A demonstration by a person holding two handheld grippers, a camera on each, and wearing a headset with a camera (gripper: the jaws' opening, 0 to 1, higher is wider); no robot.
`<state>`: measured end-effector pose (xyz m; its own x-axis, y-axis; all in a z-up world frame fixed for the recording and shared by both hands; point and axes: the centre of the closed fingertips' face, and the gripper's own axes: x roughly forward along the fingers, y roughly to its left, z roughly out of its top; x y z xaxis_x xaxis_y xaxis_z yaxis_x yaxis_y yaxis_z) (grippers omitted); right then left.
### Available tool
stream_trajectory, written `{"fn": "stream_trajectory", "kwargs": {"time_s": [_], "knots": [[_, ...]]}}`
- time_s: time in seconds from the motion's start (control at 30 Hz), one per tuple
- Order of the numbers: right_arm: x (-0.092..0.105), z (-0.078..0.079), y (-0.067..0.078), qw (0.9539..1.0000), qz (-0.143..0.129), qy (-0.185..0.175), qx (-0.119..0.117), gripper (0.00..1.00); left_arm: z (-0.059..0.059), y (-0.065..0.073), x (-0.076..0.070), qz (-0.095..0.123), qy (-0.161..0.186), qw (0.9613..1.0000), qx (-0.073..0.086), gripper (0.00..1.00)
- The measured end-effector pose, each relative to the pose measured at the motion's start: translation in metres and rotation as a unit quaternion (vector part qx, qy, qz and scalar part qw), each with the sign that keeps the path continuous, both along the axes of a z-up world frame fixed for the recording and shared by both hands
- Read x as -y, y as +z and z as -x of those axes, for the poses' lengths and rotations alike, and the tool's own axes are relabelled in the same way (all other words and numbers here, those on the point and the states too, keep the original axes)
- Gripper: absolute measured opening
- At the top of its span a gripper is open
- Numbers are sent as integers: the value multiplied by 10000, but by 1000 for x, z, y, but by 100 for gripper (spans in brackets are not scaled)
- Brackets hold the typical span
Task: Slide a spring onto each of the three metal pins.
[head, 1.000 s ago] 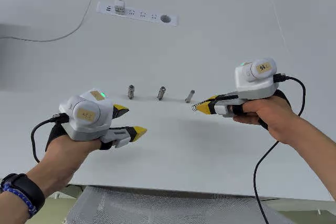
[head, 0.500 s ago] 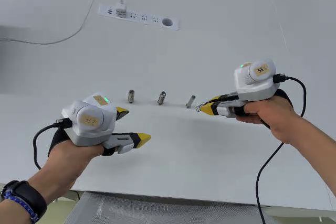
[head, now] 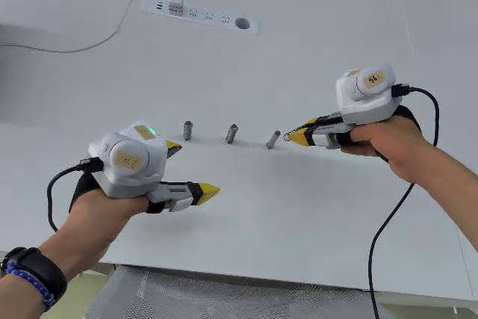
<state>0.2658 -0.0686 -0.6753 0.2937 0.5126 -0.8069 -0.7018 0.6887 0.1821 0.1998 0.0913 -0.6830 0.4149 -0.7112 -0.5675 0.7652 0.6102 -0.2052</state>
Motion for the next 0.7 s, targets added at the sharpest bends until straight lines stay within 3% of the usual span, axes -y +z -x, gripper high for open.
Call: {"fn": "stream_trajectory", "kwargs": {"time_s": [0.7], "knots": [[-8, -14, -11, 9994, 173, 306, -44, 12, 0, -3, -8, -85, 62, 9999, -76, 71]]}}
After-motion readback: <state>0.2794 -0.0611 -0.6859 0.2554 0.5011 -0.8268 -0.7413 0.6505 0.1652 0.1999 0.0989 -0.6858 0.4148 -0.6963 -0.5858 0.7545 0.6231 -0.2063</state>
